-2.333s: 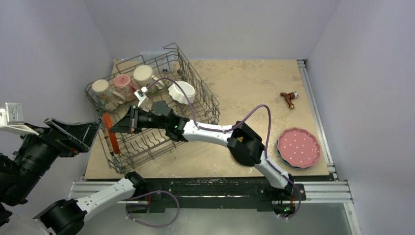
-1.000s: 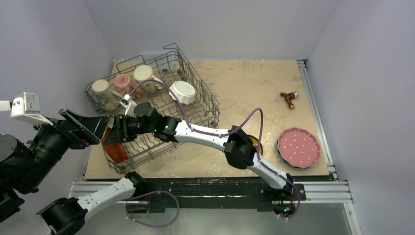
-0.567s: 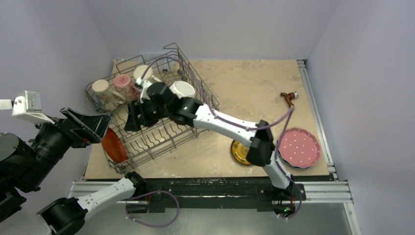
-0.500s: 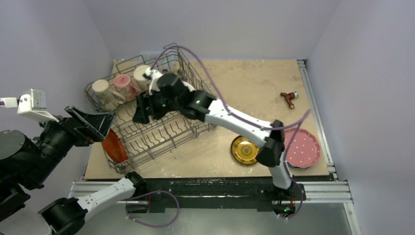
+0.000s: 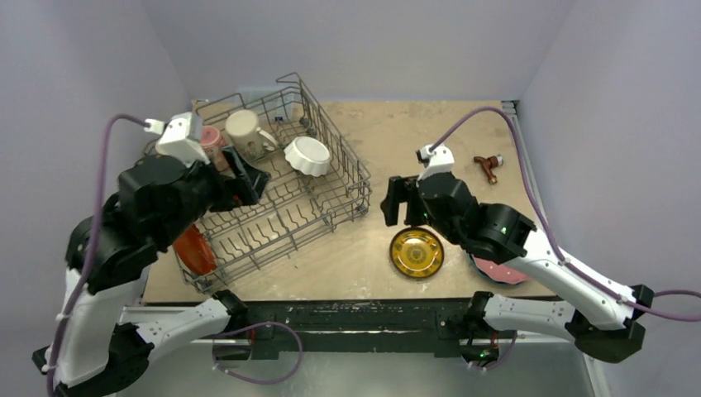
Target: Load the mixed dishes into the dish rack
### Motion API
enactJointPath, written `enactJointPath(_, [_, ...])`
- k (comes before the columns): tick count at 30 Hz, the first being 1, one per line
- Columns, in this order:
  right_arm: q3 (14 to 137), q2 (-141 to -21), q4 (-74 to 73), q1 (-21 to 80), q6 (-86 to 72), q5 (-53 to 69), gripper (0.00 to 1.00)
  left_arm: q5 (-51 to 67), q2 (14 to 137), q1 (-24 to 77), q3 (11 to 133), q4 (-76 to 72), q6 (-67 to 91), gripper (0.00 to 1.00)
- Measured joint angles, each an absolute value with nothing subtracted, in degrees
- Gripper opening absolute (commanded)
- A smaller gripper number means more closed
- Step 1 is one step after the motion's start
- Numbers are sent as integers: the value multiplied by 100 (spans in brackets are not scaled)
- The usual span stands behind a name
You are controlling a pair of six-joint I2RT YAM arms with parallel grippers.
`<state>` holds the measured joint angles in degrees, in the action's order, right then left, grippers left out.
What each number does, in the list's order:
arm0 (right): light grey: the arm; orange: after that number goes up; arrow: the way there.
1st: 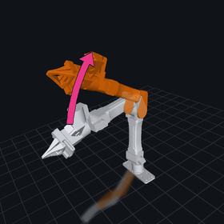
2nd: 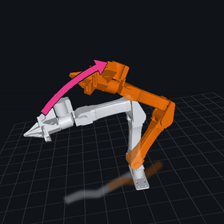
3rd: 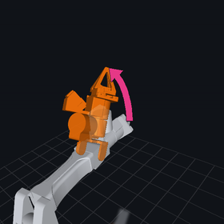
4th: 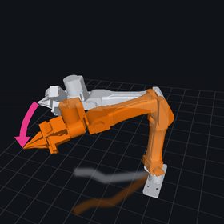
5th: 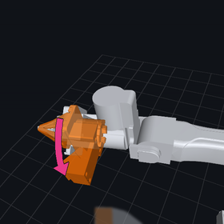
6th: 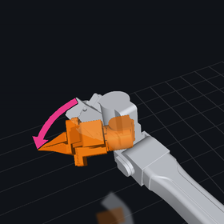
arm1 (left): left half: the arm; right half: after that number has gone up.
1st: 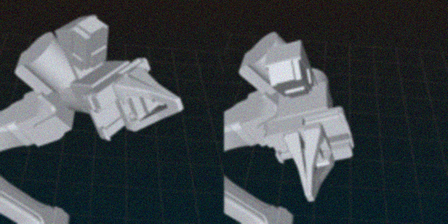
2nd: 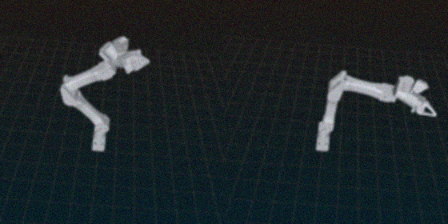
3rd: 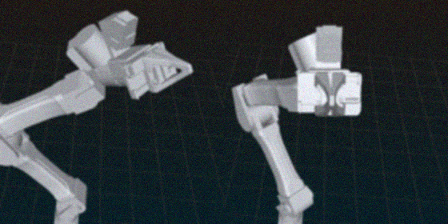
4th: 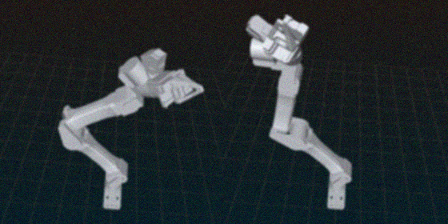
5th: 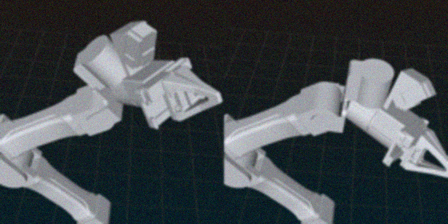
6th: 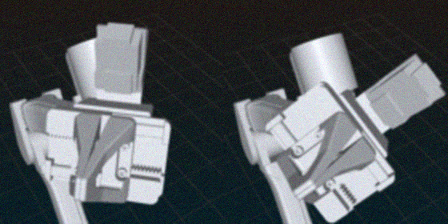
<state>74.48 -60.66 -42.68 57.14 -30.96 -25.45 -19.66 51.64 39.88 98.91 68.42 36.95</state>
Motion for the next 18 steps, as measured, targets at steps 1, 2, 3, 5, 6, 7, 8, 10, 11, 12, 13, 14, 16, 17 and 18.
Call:
enactJointPath(1, [7144,-5902,-4434,5706,-3299,-2657,83,-1905,5288,3988,9800,6742,3728,88])
enactJointPath(2, [6906,-5826,-4633,5688,-3514,-2738,82,-1833,5430,3988,9758,6663,3767,88])
enactJointPath(3, [6733,-5819,-4842,5686,-3732,-2768,82,-1774,5577,3988,9760,6598,3806,88])
enactJointPath(5, [6534,-5961,-5131,5688,-4069,-2768,81,-1640,5843,3988,9802,6453,3844,88])
enactJointPath(6, [6416,-6139,-5245,5688,-4250,-2759,80,-1573,5986,3988,9830,6388,3848,88])
enactJointPath(7, [6329,-6294,-5310,5688,-4335,-2755,79,-1525,6110,3988,9867,6353,3848,88])
enactJointPath(8, [6222,-6504,-5369,5693,-4423,-2744,79,-1485,6202,3988,9894,6326,3852,88])
enactJointPath(10, [6069,-6934,-5483,5745,-4543,-2755,79,-1415,6311,3988,9935,6292,3854,88])
enactJointPath(11, [6007,-7188,-5542,5815,-4604,-2764,78,-1367,6348,3988,9970,6285,3852,88])
enactJointPath(12, [5966,-7435,-5605,5924,-4659,-2788,77,-1334,6372,3988,10009,6285,3850,88])
enactJointPath(13, [5935,-7675,-5658,6073,-4709,-2810,74,-1310,6383,3988,10057,6283,3850,88])
enactJointPath(14, [5911,-7878,-5671,6237,-4748,-2842,71,-1295,6386,3988,10103,6283,3848,88])
enactJointPath(16, [5874,-8154,-5649,6536,-4786,-2899,69,-1297,6357,3988,10156,6278,3848,88])
enactJointPath(17, [5857,-8241,-5616,6659,-4799,-2899,67,-1302,6324,3988,10154,6285,3852,88])
enactJointPath(18, [5846,-8302,-5590,6729,-4801,-2897,66,-1304,6283,3988,10145,6289,3857,88])
